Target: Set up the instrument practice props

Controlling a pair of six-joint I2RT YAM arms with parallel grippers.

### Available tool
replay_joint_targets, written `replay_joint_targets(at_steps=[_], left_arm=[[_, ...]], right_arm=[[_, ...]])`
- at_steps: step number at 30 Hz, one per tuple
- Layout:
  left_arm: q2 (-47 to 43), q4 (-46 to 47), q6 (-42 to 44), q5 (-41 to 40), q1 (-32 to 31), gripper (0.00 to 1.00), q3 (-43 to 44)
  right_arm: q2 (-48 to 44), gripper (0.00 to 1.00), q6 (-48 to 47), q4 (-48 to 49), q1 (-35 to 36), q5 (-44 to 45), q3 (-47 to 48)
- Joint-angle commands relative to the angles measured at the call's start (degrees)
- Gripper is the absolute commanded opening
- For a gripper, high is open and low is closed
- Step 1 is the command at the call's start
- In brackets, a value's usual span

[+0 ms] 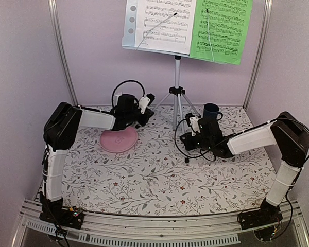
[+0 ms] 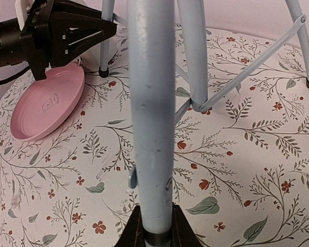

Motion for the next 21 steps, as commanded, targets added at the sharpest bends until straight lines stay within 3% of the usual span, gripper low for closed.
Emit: replay_joint_targets(at_steps=[1, 4, 9, 16, 21], left_arm=[[-3.83, 4.36, -4.65, 1.17, 2.35, 0.30, -1.48], [-7.47, 4.87, -5.28, 1.07, 2.26, 0.50, -5.19], [-14.65, 5.14, -6.53, 0.92, 2.46, 0.69, -12.60], [-20.98, -7.10, -15.48, 0.51, 8.07, 0.92, -11.11], [-21.23, -13.73, -18.73, -3.76, 12.47, 0.99, -9.20]], right_arm=[[0.21, 0.01, 0.18, 1.19, -1.12, 0.28, 1.19], [-0.45, 0.11, -0.17, 2.49, -1.10, -1.99, 0.24], [-3.39, 0.39, -0.59, 4.31, -0.94, -5.06, -1.84], [-10.36, 0.97, -1.10, 4.79, -0.50, -6.64, -3.55], [-15.91, 0.99, -1.75, 4.02, -0.45, -6.67, -4.84]])
